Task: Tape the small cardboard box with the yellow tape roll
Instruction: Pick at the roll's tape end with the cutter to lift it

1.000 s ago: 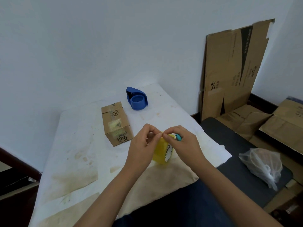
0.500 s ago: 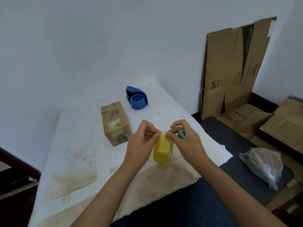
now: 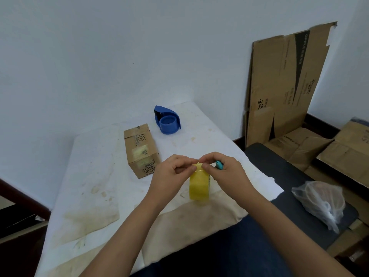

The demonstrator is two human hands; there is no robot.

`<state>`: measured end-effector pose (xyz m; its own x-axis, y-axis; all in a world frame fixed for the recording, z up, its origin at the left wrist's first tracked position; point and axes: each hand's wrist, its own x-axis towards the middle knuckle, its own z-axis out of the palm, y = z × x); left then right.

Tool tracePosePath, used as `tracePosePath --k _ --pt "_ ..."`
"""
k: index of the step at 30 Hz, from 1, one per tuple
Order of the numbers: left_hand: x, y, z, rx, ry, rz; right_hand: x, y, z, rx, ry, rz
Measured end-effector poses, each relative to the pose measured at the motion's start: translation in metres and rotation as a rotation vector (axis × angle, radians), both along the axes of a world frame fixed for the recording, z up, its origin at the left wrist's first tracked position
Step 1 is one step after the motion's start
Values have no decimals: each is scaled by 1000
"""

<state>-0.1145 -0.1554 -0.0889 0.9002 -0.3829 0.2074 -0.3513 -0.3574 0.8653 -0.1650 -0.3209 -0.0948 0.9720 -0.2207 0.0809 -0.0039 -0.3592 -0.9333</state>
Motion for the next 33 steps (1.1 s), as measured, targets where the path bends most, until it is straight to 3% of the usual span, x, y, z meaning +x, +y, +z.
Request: tracePosePath --k 8,16,23,28,33 --pt "0 -2 -1 80 -84 51 0 -2 8 -178 13 31" --pt "-2 -5 -2 62 10 55 3 0 5 -240 24 -35" --pt "-5 -11 -1 -103 392 138 -1 1 -4 -29 133 -146" --pt "-7 -14 0 -146 378 169 -9 10 -7 368 358 -63" --pt "-11 -12 -5 -217 339 190 -10 12 -2 379 287 -36"
